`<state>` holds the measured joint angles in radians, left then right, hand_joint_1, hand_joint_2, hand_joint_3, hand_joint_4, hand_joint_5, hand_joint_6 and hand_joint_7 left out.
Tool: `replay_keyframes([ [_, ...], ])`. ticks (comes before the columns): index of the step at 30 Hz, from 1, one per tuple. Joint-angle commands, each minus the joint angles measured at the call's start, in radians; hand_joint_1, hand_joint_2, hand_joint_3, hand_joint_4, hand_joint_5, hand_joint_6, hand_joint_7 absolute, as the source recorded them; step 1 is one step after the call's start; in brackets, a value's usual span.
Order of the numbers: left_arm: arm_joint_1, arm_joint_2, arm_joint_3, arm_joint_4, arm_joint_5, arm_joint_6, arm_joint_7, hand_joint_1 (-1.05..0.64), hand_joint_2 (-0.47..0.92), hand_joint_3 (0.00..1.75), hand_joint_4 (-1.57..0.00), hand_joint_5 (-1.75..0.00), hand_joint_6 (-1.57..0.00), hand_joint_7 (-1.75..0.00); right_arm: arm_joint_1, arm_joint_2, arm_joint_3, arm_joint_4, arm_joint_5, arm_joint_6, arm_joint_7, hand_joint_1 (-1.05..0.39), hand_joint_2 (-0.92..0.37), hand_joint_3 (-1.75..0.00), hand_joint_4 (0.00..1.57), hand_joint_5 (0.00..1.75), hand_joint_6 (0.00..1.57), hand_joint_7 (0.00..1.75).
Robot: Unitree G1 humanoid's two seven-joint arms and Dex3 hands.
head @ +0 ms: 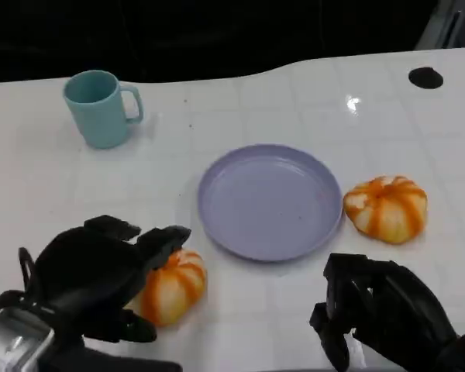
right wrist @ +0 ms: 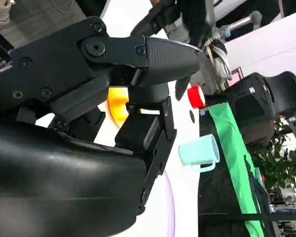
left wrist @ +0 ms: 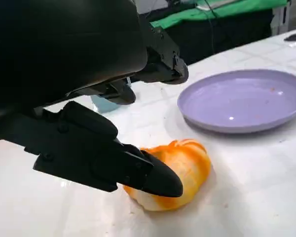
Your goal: Grasp the bread from the table and place it into the plate.
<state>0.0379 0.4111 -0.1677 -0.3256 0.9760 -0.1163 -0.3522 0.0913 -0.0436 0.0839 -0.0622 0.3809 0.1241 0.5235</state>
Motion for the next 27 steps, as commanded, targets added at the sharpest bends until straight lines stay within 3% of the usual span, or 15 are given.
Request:
replay_keyframes([
  [1,-0.076,0.007,-0.064,0.155,0.041,0.033,0.029,-0.77,0.92,0.02,-0.3,-0.2,-0.24,0.0,0.002,-0.013,-0.007,-0.01,-0.007,-0.008,-0.005,-0.95,-0.77,-0.65,1.22,1.66,1.05,1.53],
  [10,-0.205,-0.001,-0.162,0.431,0.035,0.064,0.131,-0.68,0.91,0.0,-0.37,-0.18,-0.34,-0.03,0.006,-0.014,-0.01,-0.018,0.007,0.006,-0.002,-0.95,-0.76,-0.65,1.21,1.66,1.05,1.52],
  [17,-0.251,0.007,-0.201,0.611,-0.029,-0.005,0.269,-0.4,0.9,0.0,-0.55,-0.27,-0.45,-0.04,0.007,-0.014,-0.011,-0.017,0.008,0.0,0.001,-0.95,-0.76,-0.64,1.22,1.66,1.05,1.52],
  [18,-0.256,0.011,-0.207,0.629,-0.031,-0.02,0.294,-0.35,0.91,0.01,-0.52,-0.57,-0.51,-0.02,0.007,-0.014,-0.011,-0.018,0.009,0.001,0.001,-0.95,-0.76,-0.63,1.22,1.66,1.05,1.51],
  [19,-0.263,0.014,-0.212,0.658,-0.033,-0.045,0.34,-0.34,0.92,0.01,-0.47,-0.75,-0.53,-0.01,0.008,-0.014,-0.011,-0.018,0.009,0.0,0.002,-0.95,-0.77,-0.63,1.22,1.65,1.05,1.51],
  [21,-0.277,0.015,-0.219,0.72,-0.042,-0.098,0.43,-0.26,0.92,0.17,-0.47,-1.38,-0.73,-0.06,0.008,-0.015,-0.011,-0.02,0.008,0.001,0.001,-0.94,-0.77,-0.62,1.22,1.65,1.05,1.51],
  [24,-0.305,0.017,-0.238,0.81,-0.05,-0.142,0.515,-0.25,0.92,0.46,-0.64,-1.53,-1.04,-0.21,0.009,-0.016,-0.011,-0.023,0.008,0.003,0.0,-0.94,-0.78,-0.62,1.22,1.65,1.05,1.52],
  [26,-0.325,0.024,-0.26,0.851,-0.029,-0.146,0.558,-0.27,0.92,0.53,-0.72,-1.57,-1.13,-0.29,0.009,-0.017,-0.01,-0.024,0.004,0.001,-0.003,-0.94,-0.77,-0.63,1.22,1.66,1.05,1.52],
  [27,-0.333,0.027,-0.27,0.863,-0.017,-0.142,0.574,-0.3,0.92,0.48,-0.73,-1.65,-1.07,-0.48,0.01,-0.017,-0.01,-0.025,0.003,0.0,-0.003,-0.95,-0.77,-0.64,1.22,1.66,1.05,1.52],
])
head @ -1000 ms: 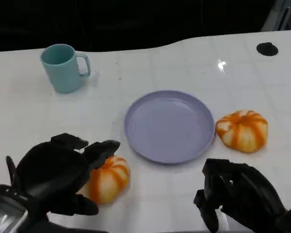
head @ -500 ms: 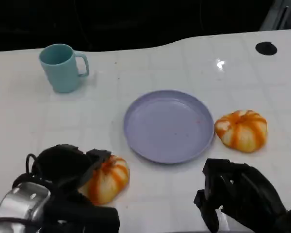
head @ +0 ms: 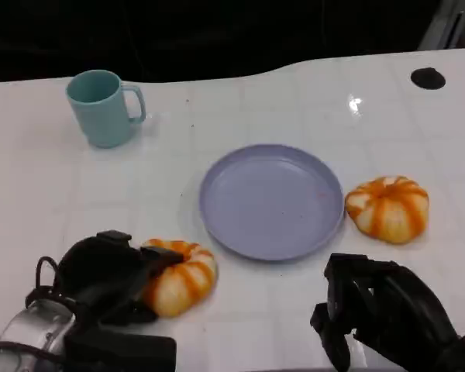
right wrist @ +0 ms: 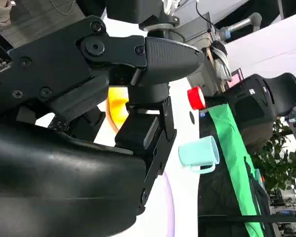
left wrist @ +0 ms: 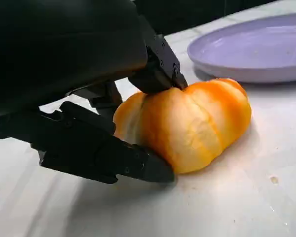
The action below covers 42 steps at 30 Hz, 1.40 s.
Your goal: Grasp the bread from the table and place it into the plate.
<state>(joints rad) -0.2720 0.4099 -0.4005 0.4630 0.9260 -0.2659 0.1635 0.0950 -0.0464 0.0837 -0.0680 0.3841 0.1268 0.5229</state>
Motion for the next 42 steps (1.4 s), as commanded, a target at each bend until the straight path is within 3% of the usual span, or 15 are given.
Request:
replay_keyframes([
  [1,-0.028,0.03,-0.046,0.083,0.04,0.014,0.072,-0.31,0.92,0.46,-0.73,-1.69,-1.0,-0.63,0.006,-0.014,-0.01,-0.017,0.001,-0.005,-0.001,-0.95,-0.77,-0.64,1.22,1.66,1.05,1.52],
  [3,-0.034,0.032,-0.054,0.093,0.038,0.014,0.103,-0.31,0.92,0.46,-0.73,-1.73,-0.9,-0.86,0.006,-0.014,-0.011,-0.016,0.003,-0.004,0.001,-0.95,-0.77,-0.64,1.21,1.66,1.05,1.52],
  [6,-0.04,0.031,-0.053,0.114,0.03,-0.014,0.195,-0.27,0.92,0.53,-0.76,-1.75,-0.69,-1.42,0.006,-0.013,-0.013,-0.018,0.01,0.002,0.002,-0.95,-0.76,-0.65,1.21,1.66,1.04,1.52],
  [9,-0.048,0.036,-0.053,0.125,0.025,-0.035,0.255,-0.25,0.9,0.56,-0.77,-1.75,-0.6,-1.7,0.006,-0.014,-0.013,-0.018,0.01,0.001,0.002,-0.94,-0.76,-0.65,1.21,1.66,1.04,1.51],
  [14,-0.026,0.065,-0.03,0.029,0.014,-0.02,0.245,-0.21,0.86,0.57,-0.77,-1.75,-0.59,-1.74,0.007,-0.014,-0.013,-0.02,0.007,-0.001,-0.001,-0.95,-0.76,-0.65,1.22,1.66,1.04,1.51],
  [21,0.048,0.116,0.053,-0.26,-0.031,0.114,0.02,-0.22,0.76,0.71,-0.82,-1.75,-0.7,-1.58,0.008,-0.01,-0.012,-0.022,0.013,0.006,-0.001,-0.94,-0.76,-0.64,1.21,1.66,1.04,1.52],
  [29,0.095,0.129,0.147,-0.435,-0.066,0.17,-0.045,-0.19,0.68,0.85,-0.85,-1.75,-0.67,-1.73,0.004,-0.008,-0.009,-0.017,0.007,0.004,-0.006,-0.94,-0.78,-0.62,1.21,1.66,1.04,1.51],
  [34,0.042,0.099,0.135,-0.421,-0.046,0.161,-0.006,-0.18,0.6,0.96,-0.89,-1.75,-0.72,-1.7,0.0,-0.009,-0.008,-0.006,0.0,-0.003,-0.005,-0.95,-0.78,-0.63,1.2,1.66,1.04,1.52],
  [36,0.015,0.082,0.127,-0.406,-0.037,0.161,0.0,-0.2,0.64,0.76,-0.87,-1.75,-0.74,-1.59,-0.001,-0.009,-0.009,0.001,-0.001,-0.009,0.0,-0.95,-0.78,-0.62,1.2,1.66,1.04,1.52],
  [37,0.002,0.075,0.122,-0.395,-0.033,0.156,0.007,-0.21,0.7,0.56,-0.85,-1.75,-0.77,-1.46,-0.001,-0.01,-0.009,0.003,0.0,-0.01,0.001,-0.95,-0.78,-0.62,1.2,1.66,1.03,1.52],
  [39,-0.04,0.053,0.107,-0.35,-0.039,0.122,0.035,-0.2,0.73,0.42,-0.85,-1.75,-0.78,-1.44,-0.001,-0.011,-0.01,0.004,-0.003,-0.01,-0.001,-0.95,-0.78,-0.62,1.2,1.66,1.04,1.52],
  [40,-0.063,0.04,0.098,-0.325,-0.045,0.108,0.041,-0.19,0.74,0.43,-0.85,-1.75,-0.77,-1.47,-0.001,-0.012,-0.012,0.004,-0.001,-0.008,-0.001,-0.95,-0.78,-0.63,1.2,1.66,1.04,1.52],
  [42,-0.108,0.016,0.079,-0.272,-0.058,0.077,0.039,-0.19,0.62,0.73,-0.85,-1.75,-0.73,-1.6,-0.001,-0.014,-0.014,0.007,0.001,-0.011,0.003,-0.95,-0.77,-0.63,1.21,1.66,1.04,1.52],
])
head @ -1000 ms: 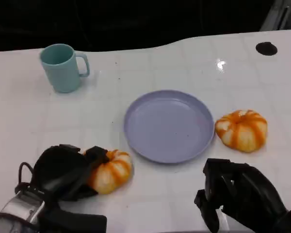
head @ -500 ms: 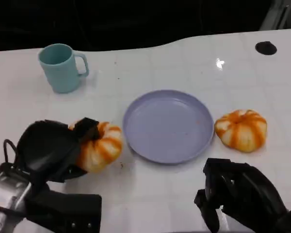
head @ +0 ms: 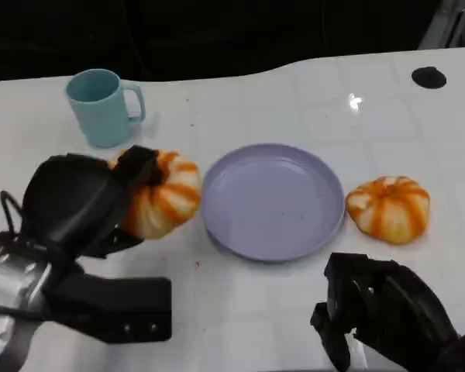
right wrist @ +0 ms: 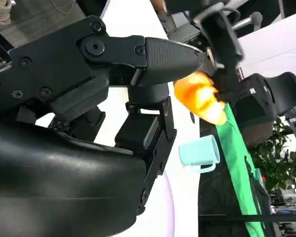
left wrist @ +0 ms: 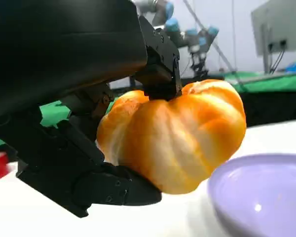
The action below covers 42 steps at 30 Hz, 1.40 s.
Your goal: Grasp the bread from the table and place it into the plate.
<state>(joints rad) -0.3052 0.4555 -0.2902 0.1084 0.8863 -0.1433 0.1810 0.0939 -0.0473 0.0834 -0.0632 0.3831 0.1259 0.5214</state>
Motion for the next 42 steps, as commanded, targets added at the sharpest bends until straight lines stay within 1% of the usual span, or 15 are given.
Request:
replay_keyframes([
  [1,-0.093,-0.037,-0.04,0.107,-0.021,-0.059,0.024,-0.2,0.59,0.83,-0.85,-1.75,-0.72,-1.62,0.001,-0.014,-0.015,0.003,0.003,-0.012,0.007,-0.95,-0.77,-0.63,1.2,1.67,1.04,1.52],
  [7,-0.226,-0.121,-0.114,0.267,0.009,-0.08,0.055,-0.21,0.56,0.89,-0.86,-1.75,-0.72,-1.65,0.003,-0.016,-0.016,0.008,0.001,-0.024,0.013,-0.95,-0.77,-0.63,1.21,1.67,1.05,1.52],
  [10,-0.281,-0.16,-0.142,0.351,-0.002,-0.097,0.066,-0.22,0.57,0.8,-0.87,-1.75,-0.77,-1.48,0.004,-0.015,-0.016,0.008,0.004,-0.022,0.014,-0.95,-0.77,-0.62,1.21,1.67,1.05,1.52],
  [12,-0.313,-0.187,-0.162,0.416,-0.001,-0.11,0.089,-0.22,0.59,0.77,-0.87,-1.75,-0.88,-1.19,0.006,-0.016,-0.015,0.006,0.002,-0.024,0.013,-0.95,-0.77,-0.62,1.21,1.67,1.05,1.52],
  [13,-0.332,-0.205,-0.174,0.456,0.003,-0.117,0.111,-0.22,0.59,0.79,-0.87,-1.75,-0.86,-1.23,0.008,-0.015,-0.014,0.004,0.0,-0.024,0.011,-0.95,-0.77,-0.62,1.21,1.67,1.05,1.52],
  [15,-0.363,-0.234,-0.195,0.523,0.005,-0.127,0.143,-0.23,0.58,0.89,-0.9,-1.75,-0.74,-1.62,0.011,-0.015,-0.012,0.0,-0.003,-0.024,0.008,-0.95,-0.77,-0.63,1.21,1.67,1.05,1.52],
  [17,-0.394,-0.258,-0.209,0.588,-0.005,-0.142,0.156,-0.23,0.59,0.93,-0.92,-1.75,-0.71,-1.72,0.012,-0.014,-0.012,0.001,0.0,-0.028,0.012,-0.95,-0.77,-0.63,1.2,1.68,1.05,1.52],
  [24,-0.478,-0.319,-0.238,0.774,-0.036,-0.147,0.131,-0.27,0.65,0.89,-0.85,-1.75,-0.77,-1.41,0.017,-0.016,-0.009,-0.01,-0.003,-0.023,0.007,-0.95,-0.78,-0.63,1.2,1.69,1.05,1.53],
  [25,-0.483,-0.322,-0.242,0.778,-0.038,-0.135,0.107,-0.29,0.69,0.76,-0.81,-1.59,-0.77,-1.22,0.018,-0.015,-0.01,-0.013,0.0,-0.019,0.005,-0.95,-0.78,-0.63,1.2,1.69,1.04,1.53],
  [26,-0.487,-0.324,-0.247,0.779,-0.038,-0.122,0.086,-0.33,0.8,0.5,-0.77,-1.26,-0.77,-0.83,0.019,-0.014,-0.01,-0.015,0.001,-0.018,0.004,-0.95,-0.77,-0.63,1.2,1.69,1.04,1.53],
  [27,-0.491,-0.325,-0.254,0.778,-0.037,-0.109,0.067,-0.35,0.86,0.36,-0.77,-1.08,-0.8,-0.59,0.02,-0.013,-0.009,-0.016,0.001,-0.018,0.004,-0.95,-0.77,-0.63,1.2,1.69,1.04,1.53],
  [29,-0.499,-0.324,-0.274,0.767,-0.023,-0.072,0.024,-0.43,0.91,0.24,-0.66,-0.68,-0.7,-0.19,0.021,-0.014,-0.008,-0.018,-0.001,-0.019,0.003,-0.95,-0.77,-0.63,1.2,1.69,1.05,1.54],
  [30,-0.5,-0.322,-0.283,0.76,-0.019,-0.057,0.005,-0.48,0.91,0.26,-0.59,-0.56,-0.64,-0.1,0.021,-0.014,-0.008,-0.018,-0.002,-0.02,0.003,-0.95,-0.77,-0.63,1.21,1.69,1.05,1.54],
  [35,-0.494,-0.298,-0.319,0.679,-0.001,0.031,-0.133,-0.77,0.92,0.43,-0.28,-0.27,-0.31,0.0,0.021,-0.013,-0.007,-0.019,-0.002,-0.022,0.002,-0.95,-0.77,-0.64,1.21,1.68,1.05,1.54],
  [42,-0.462,-0.257,-0.325,0.571,-0.003,0.073,-0.227,-0.91,0.92,0.54,-0.19,-0.23,-0.3,-0.02,0.022,-0.013,-0.009,-0.023,0.007,-0.017,0.005,-0.94,-0.76,-0.66,1.2,1.67,1.04,1.54],
])
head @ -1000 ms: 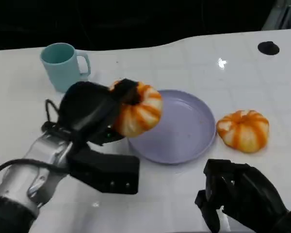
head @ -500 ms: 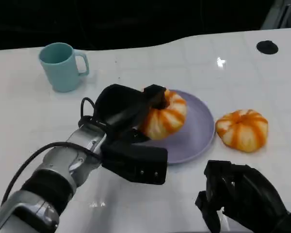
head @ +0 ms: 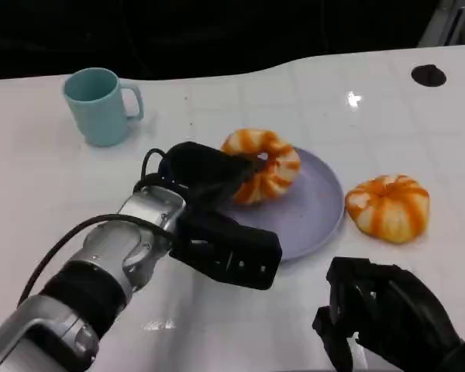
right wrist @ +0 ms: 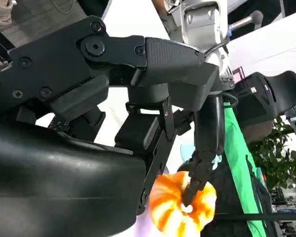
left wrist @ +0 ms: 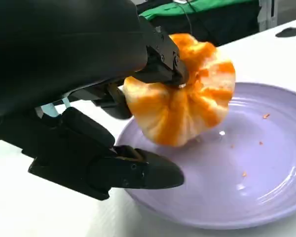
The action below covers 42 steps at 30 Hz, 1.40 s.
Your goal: Grasp the bread from the table and place it into the plate.
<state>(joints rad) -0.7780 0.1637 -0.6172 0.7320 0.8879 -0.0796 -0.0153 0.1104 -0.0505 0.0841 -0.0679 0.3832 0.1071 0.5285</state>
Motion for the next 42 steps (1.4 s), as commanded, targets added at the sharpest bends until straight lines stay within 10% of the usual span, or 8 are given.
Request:
replay_keyframes([
  [1,0.017,0.042,0.005,-0.068,-0.009,0.008,-0.035,-0.91,0.92,0.55,-0.19,-0.23,-0.31,-0.02,0.005,-0.01,-0.01,-0.018,0.007,0.002,-0.002,-0.94,-0.76,-0.66,1.2,1.67,1.04,1.53],
  [11,0.098,0.09,0.094,-0.202,-0.143,-0.041,-0.065,-0.83,0.92,0.45,-0.48,-0.41,-0.64,-0.12,0.003,-0.011,-0.015,-0.014,0.01,0.003,0.0,-0.95,-0.75,-0.68,1.21,1.67,1.04,1.53],
  [14,0.103,0.093,0.097,-0.203,-0.139,-0.048,-0.045,-0.82,0.92,0.45,-0.38,-0.82,-0.77,-0.14,0.003,-0.013,-0.015,-0.015,0.009,0.006,-0.001,-0.94,-0.74,-0.68,1.21,1.67,1.04,1.52],
  [18,0.102,0.092,0.098,-0.192,-0.129,-0.055,-0.023,-0.8,0.92,0.43,-0.2,-1.33,-0.62,-0.8,0.005,-0.014,-0.013,-0.017,0.008,0.005,0.001,-0.95,-0.75,-0.68,1.2,1.67,1.04,1.53],
  [21,0.1,0.086,0.103,-0.173,-0.138,-0.071,-0.008,-0.78,0.92,0.4,-0.15,-1.36,-0.58,-1.03,0.007,-0.013,-0.01,-0.021,0.003,0.001,-0.002,-0.95,-0.75,-0.68,1.2,1.67,1.04,1.53],
  [28,0.096,0.077,0.109,-0.161,-0.152,-0.075,-0.036,-0.76,0.92,0.34,-0.09,-0.9,-0.66,-0.88,0.008,-0.011,-0.01,-0.022,0.005,0.002,-0.002,-0.94,-0.76,-0.67,1.2,1.67,1.03,1.54],
  [31,0.092,0.082,0.103,-0.164,-0.154,-0.082,-0.048,-0.77,0.92,0.34,-0.14,-0.64,-0.66,-0.43,0.009,-0.011,-0.01,-0.024,0.004,0.001,-0.003,-0.94,-0.76,-0.66,1.21,1.67,1.04,1.53],
  [42,0.126,0.103,0.143,-0.193,-0.238,-0.148,-0.072,-0.79,0.92,0.33,-0.16,-0.61,-0.43,-0.08,0.012,-0.013,-0.011,-0.032,0.008,0.009,-0.003,-0.94,-0.77,-0.64,1.21,1.65,1.05,1.51],
])
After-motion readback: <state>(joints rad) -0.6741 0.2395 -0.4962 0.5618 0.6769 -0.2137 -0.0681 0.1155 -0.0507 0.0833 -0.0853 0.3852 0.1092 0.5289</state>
